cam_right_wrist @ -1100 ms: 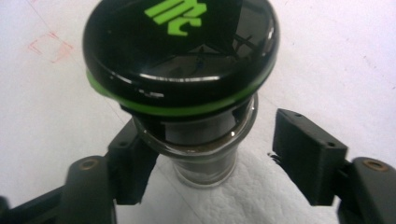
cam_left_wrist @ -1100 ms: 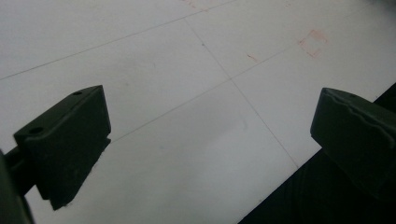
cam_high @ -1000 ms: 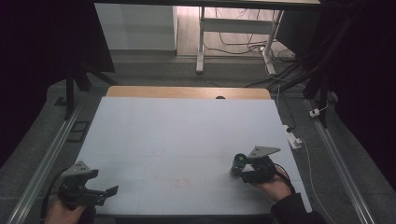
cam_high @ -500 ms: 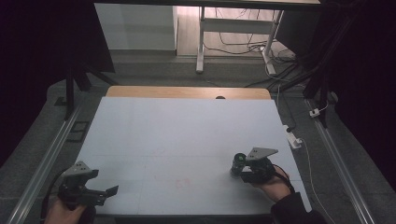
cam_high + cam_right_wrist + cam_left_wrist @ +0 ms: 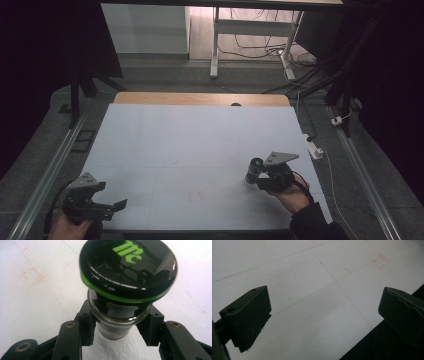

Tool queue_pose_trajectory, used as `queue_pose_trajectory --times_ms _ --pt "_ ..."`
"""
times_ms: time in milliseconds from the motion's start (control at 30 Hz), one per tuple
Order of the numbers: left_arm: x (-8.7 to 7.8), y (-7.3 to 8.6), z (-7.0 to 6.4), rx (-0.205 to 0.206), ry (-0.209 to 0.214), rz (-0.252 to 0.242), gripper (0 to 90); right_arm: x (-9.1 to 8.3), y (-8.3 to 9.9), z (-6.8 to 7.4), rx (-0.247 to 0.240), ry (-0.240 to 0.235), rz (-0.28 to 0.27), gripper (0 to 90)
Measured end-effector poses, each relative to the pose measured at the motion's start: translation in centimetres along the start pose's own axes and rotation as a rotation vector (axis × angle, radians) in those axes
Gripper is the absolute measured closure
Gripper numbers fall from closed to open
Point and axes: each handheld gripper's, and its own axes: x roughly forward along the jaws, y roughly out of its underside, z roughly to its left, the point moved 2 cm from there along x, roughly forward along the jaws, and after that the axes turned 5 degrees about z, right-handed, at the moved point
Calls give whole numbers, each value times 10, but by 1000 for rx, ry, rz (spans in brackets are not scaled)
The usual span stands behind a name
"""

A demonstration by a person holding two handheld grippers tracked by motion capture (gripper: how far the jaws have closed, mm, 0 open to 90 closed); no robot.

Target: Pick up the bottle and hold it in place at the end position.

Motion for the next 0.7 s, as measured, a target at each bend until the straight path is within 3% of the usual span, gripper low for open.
queue_pose_trajectory --times_ms 367,700 --pt "0 0 0 1 -2 1 0 5 -18 -2 7 -21 -4 531" --pt "1 -1 -1 11 -12 7 0 13 -40 2 -29 -35 -7 530"
